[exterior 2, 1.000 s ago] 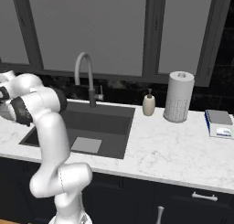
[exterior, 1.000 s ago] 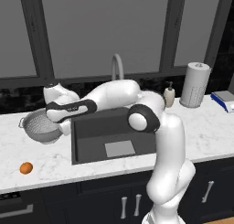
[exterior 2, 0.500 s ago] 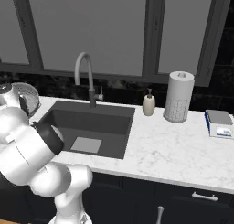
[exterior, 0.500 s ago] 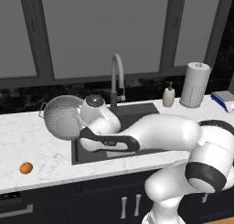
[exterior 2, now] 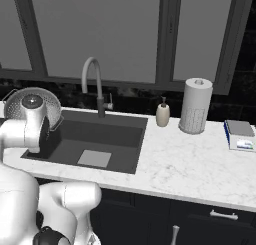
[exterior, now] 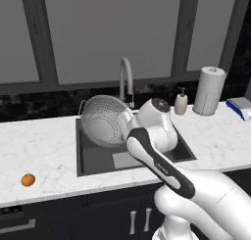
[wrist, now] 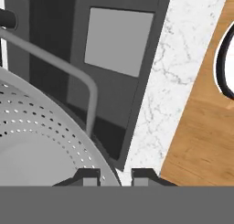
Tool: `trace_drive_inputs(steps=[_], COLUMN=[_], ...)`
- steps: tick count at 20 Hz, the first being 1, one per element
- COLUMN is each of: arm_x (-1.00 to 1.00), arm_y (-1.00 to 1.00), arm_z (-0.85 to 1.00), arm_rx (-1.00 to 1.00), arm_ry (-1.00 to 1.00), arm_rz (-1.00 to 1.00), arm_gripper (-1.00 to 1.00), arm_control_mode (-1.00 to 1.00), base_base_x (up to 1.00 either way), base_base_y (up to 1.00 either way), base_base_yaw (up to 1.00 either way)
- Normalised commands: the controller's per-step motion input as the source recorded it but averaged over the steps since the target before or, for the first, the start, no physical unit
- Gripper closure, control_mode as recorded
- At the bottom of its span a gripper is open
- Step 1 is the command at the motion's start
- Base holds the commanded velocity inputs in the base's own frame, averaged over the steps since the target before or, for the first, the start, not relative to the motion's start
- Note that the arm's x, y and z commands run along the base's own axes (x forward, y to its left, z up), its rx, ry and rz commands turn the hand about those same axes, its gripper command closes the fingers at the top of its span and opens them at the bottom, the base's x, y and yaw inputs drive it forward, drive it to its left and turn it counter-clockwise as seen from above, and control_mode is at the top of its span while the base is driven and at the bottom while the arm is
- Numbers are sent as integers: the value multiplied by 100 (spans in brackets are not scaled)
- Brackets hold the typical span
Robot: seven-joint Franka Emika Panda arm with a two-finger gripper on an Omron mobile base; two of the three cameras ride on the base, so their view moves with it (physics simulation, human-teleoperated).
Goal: Put the colander in the sink, put the tangerine in the colander, and turn on the sink faucet and pour water over the colander.
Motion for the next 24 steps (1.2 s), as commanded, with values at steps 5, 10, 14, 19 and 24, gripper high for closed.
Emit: trace_drive_inputs(steps=[5, 10, 14, 19, 24], arm_x=[-16, 0, -5, -86, -49], arm_y=[-72, -60, -61, -79, -78], arm_z=[69, 43, 16, -1, -10], arm_rx=[-25, -33, -30, -16, -3], arm_ry=[17, 9, 2, -5, 0], arm_rz=[3, 5, 14, 26, 27], arm_gripper=[100, 100, 100, 100, 100], arm_control_mode=[-100, -100, -100, -100, -100], base_base_x=[0, 0, 0, 0, 0], base_base_y=[0, 0, 0, 0, 0], base_base_yaw=[0, 0, 0, 0, 0])
